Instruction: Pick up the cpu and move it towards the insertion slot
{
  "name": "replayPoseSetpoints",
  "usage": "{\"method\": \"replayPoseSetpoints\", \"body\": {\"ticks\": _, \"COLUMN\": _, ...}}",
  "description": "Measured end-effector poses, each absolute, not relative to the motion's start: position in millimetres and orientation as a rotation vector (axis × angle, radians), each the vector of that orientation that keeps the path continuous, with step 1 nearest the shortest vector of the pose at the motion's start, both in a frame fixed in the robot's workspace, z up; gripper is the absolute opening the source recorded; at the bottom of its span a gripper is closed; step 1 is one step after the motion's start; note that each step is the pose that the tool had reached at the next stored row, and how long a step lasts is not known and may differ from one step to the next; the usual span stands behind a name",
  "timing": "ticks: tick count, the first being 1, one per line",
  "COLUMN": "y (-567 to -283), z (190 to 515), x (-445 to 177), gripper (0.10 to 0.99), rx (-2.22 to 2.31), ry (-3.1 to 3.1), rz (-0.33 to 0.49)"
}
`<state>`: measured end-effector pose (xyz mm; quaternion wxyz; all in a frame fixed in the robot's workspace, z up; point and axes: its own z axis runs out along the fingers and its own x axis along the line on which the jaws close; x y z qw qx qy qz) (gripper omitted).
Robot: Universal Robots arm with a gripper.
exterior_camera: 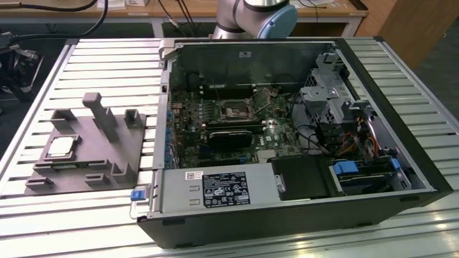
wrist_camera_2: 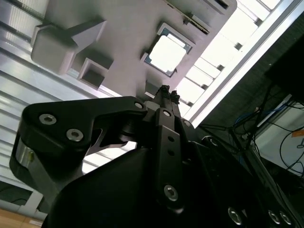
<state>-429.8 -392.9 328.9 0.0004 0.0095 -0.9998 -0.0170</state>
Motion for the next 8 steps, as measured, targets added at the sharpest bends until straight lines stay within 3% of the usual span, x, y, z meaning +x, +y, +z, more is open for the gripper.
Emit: {"method": "replayPoseSetpoints", "body": {"ticks": 8, "y": -392.9, "z": 315.7, "x": -431.3, "gripper": 0.106, "rx": 0.030, "ry": -3.140, "rz": -0.053}}
